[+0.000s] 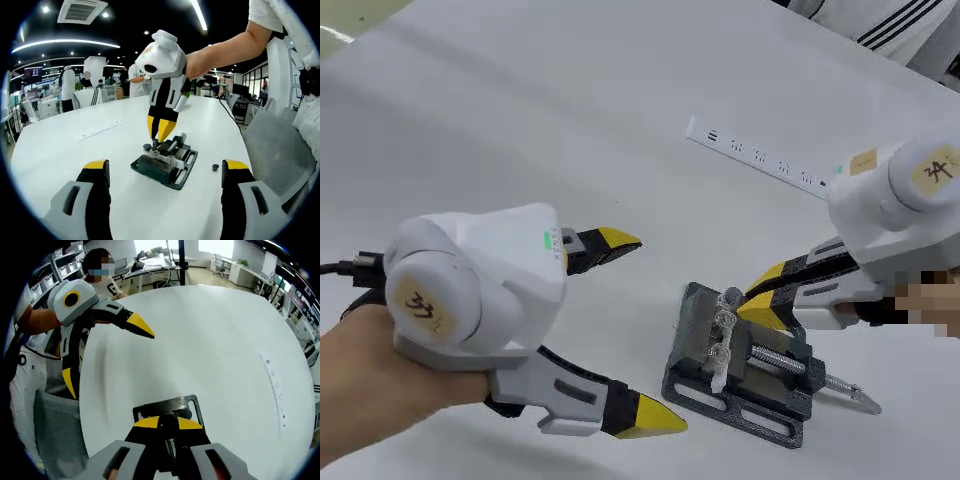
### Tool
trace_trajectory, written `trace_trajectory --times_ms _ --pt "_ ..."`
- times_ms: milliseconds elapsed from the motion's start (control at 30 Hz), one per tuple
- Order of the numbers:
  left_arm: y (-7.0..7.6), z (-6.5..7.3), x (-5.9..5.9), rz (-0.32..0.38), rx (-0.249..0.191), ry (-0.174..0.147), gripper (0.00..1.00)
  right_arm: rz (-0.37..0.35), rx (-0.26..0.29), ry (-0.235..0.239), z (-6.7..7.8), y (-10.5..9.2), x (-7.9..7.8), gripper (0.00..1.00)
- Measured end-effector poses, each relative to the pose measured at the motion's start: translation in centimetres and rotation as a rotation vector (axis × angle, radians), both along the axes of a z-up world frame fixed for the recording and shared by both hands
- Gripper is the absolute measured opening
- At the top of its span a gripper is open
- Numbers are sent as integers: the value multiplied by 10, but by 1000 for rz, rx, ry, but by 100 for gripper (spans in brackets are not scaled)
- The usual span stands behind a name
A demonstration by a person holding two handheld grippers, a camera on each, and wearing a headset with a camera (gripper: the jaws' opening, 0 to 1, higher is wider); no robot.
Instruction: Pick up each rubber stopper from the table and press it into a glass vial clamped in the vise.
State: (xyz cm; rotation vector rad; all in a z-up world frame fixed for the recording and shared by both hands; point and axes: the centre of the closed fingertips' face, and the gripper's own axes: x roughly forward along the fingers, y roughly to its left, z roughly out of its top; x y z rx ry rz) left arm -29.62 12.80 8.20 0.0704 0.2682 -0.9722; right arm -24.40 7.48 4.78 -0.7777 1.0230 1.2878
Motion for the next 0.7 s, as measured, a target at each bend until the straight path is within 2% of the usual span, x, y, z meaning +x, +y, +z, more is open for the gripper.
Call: trace_trajectory --times_ms 333,700 --pt "-4 -1 -2 -7 -11 6 92 -1 -30 1 -10 -2 4 5" --pt "-6 -1 -4 -11 -19 10 92 5 -57 1 -14 -5 4 5"
